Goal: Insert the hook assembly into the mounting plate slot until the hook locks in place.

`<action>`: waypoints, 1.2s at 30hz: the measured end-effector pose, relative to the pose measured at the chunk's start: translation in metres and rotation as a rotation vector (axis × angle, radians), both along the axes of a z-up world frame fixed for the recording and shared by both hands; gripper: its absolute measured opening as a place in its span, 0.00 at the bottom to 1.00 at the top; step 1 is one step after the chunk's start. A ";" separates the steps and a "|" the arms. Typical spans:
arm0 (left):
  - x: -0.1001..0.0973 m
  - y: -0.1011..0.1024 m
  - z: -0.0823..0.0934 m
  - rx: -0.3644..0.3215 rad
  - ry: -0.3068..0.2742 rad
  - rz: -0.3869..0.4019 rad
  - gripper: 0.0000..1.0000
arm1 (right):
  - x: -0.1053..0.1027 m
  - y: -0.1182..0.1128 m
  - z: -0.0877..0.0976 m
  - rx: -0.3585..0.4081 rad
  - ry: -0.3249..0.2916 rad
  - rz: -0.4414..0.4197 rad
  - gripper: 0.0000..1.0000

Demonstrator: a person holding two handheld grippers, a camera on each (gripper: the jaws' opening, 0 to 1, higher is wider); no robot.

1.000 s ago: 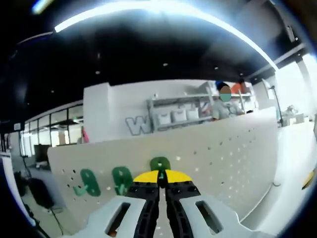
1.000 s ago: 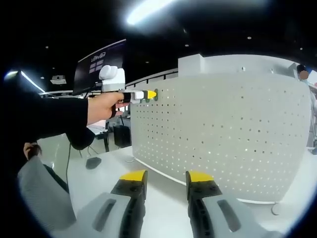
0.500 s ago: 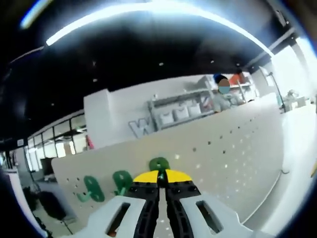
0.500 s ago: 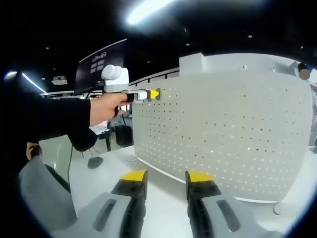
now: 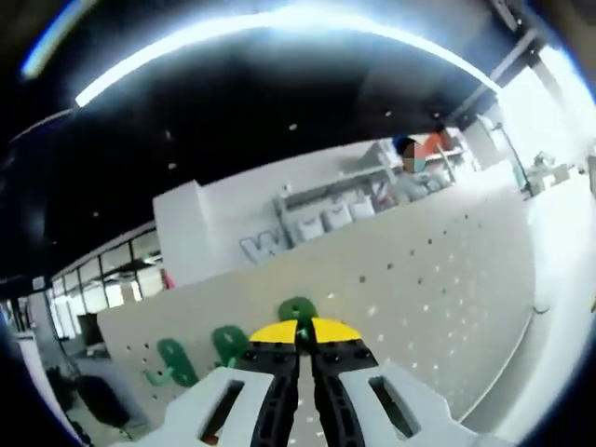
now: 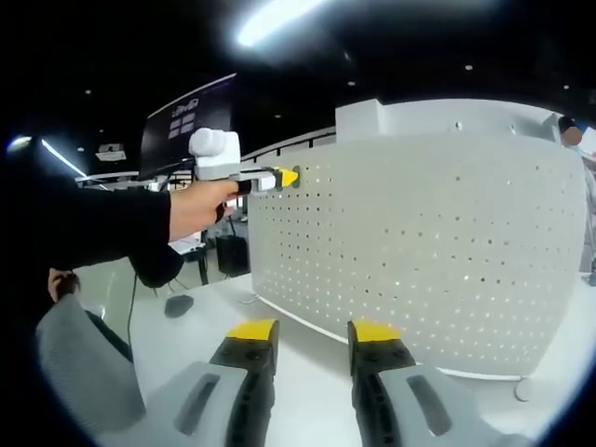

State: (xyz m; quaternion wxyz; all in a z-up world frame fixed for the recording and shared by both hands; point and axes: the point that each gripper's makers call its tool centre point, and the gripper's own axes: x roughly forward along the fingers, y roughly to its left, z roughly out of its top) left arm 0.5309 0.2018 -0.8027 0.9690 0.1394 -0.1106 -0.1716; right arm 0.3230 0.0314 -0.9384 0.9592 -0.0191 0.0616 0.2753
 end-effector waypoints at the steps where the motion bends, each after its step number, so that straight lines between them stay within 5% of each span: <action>1: 0.000 -0.001 0.000 0.020 -0.011 -0.001 0.03 | 0.000 0.000 -0.001 -0.002 0.001 0.000 0.28; 6: 0.002 0.000 0.001 -0.112 0.007 -0.060 0.04 | 0.000 0.000 -0.002 -0.004 0.004 0.000 0.28; 8: 0.002 0.000 0.001 -0.001 -0.015 -0.018 0.03 | 0.000 -0.001 -0.002 -0.002 0.004 -0.001 0.28; 11: 0.002 -0.001 0.001 -0.080 0.005 -0.045 0.04 | 0.000 0.000 -0.002 -0.002 0.007 -0.001 0.28; 21: 0.002 -0.003 0.001 -0.036 -0.009 0.019 0.04 | 0.000 0.003 -0.005 -0.008 0.016 0.011 0.27; 27: 0.001 0.000 0.001 -0.118 0.009 0.011 0.04 | 0.001 0.002 -0.004 0.014 0.019 0.011 0.27; 36: -0.001 0.001 -0.003 -0.130 0.040 0.008 0.04 | 0.000 0.003 -0.005 0.021 0.025 0.015 0.27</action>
